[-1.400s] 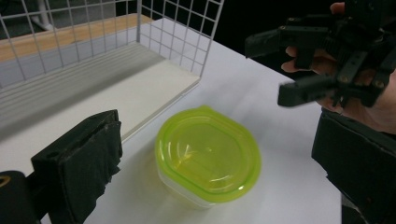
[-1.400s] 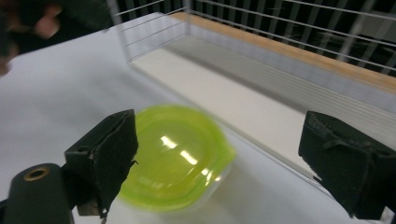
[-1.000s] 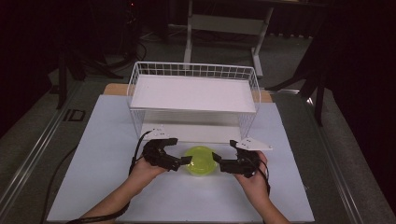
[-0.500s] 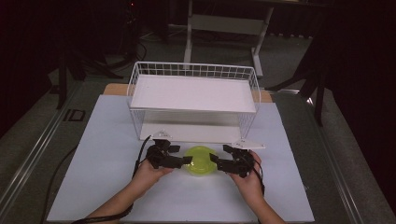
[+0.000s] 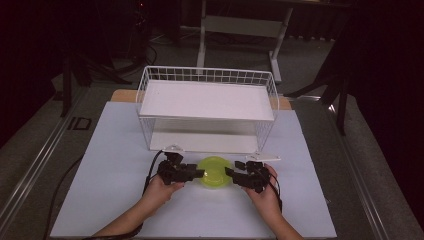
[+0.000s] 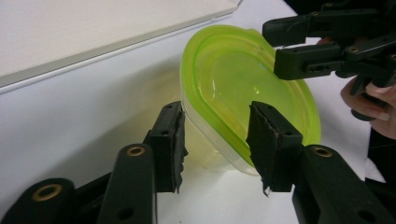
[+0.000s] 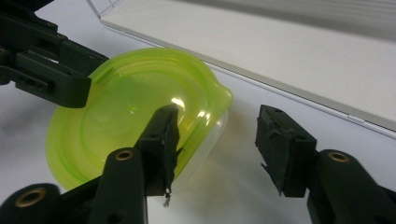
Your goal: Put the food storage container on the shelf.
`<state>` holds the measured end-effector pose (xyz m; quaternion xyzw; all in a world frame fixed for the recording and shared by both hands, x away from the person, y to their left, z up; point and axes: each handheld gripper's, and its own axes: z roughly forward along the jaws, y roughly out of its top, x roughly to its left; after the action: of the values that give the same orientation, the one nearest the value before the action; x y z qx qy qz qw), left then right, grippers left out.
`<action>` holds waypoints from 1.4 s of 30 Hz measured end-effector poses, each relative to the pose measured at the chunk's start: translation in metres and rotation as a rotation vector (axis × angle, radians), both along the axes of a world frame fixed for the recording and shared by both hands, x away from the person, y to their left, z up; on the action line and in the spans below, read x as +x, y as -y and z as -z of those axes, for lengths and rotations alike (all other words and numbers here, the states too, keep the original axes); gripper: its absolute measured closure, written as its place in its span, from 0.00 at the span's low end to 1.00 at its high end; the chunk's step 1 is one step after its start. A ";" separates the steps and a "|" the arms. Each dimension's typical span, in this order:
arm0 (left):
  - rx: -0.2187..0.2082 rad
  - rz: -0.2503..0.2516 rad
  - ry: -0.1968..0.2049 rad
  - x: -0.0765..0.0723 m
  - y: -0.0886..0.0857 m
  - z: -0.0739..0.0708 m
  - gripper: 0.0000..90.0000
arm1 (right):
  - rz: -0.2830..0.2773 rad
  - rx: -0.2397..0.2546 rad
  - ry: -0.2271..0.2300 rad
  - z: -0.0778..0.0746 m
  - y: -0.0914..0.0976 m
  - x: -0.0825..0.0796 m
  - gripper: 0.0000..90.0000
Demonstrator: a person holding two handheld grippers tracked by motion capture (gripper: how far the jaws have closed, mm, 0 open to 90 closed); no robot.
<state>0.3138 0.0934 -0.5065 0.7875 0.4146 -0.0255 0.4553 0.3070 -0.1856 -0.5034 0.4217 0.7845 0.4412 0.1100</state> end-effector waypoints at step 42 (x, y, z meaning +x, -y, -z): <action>-0.037 -0.055 0.014 -0.017 -0.006 -0.029 0.90 | 0.011 0.069 -0.021 -0.031 -0.010 -0.028 0.88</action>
<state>0.2972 0.0995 -0.4779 0.7675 0.4321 -0.0151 0.4734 0.2788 -0.1757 -0.4722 0.4341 0.7675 0.4631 0.0894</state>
